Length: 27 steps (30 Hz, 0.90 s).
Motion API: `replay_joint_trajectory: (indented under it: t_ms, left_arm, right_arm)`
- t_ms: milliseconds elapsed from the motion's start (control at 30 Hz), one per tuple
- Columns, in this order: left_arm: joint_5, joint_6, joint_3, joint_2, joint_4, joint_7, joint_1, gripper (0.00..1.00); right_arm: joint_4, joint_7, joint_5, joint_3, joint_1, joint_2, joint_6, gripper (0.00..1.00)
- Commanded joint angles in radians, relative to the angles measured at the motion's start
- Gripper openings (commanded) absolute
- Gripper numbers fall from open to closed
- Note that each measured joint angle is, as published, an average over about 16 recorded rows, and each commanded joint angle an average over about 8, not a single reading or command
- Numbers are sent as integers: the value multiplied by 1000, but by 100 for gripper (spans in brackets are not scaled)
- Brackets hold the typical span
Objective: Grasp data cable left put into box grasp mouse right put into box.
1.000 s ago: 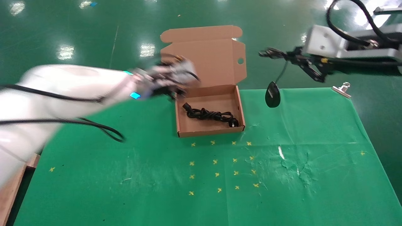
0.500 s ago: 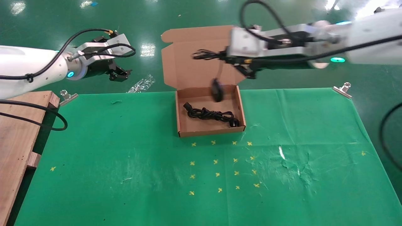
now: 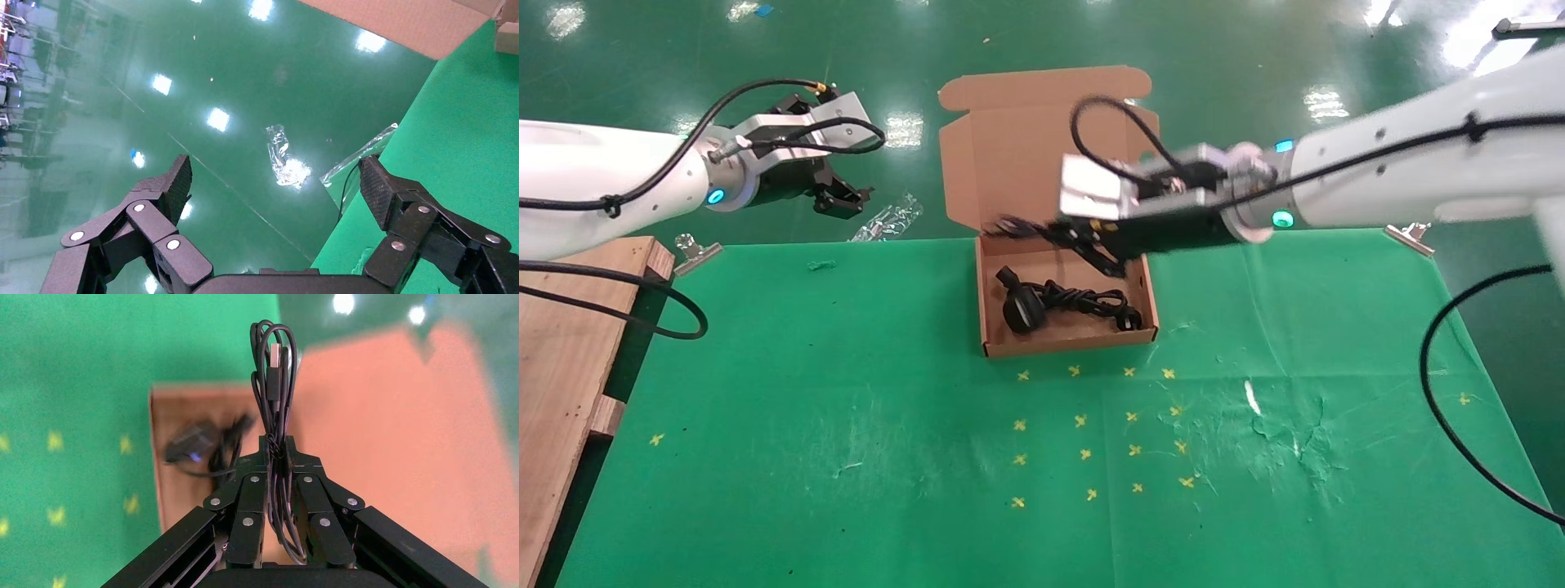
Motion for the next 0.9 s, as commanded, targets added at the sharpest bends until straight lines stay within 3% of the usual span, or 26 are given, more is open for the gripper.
replay_joint_trajectory:
  t_ms: [33, 267, 300, 533, 567, 900]
  left_arm:
    - [0, 0, 0, 0, 0, 0, 0, 100]
    - [0, 0, 0, 0, 0, 0, 0, 100]
    - [0, 0, 0, 0, 0, 0, 0, 100]
    - [0, -1, 0, -1, 1, -1, -1, 100]
    - [0, -1, 0, -2, 1, -1, -1, 100]
    - [0, 0, 0, -1, 1, -1, 0, 100]
  right_arm:
    - [-47, -7, -22, -12, -9, -10, 16, 0]
    - [-117, -12, -45, -9, -49, -22, 99, 0]
    - [-124, -14, -50, -11, -53, -24, 110, 8]
    - [-163, -34, -80, -20, -72, -39, 159, 95]
    - [-165, -35, -82, -21, -73, -40, 162, 100]
    - [-157, -30, -75, -19, -74, -35, 155, 100]
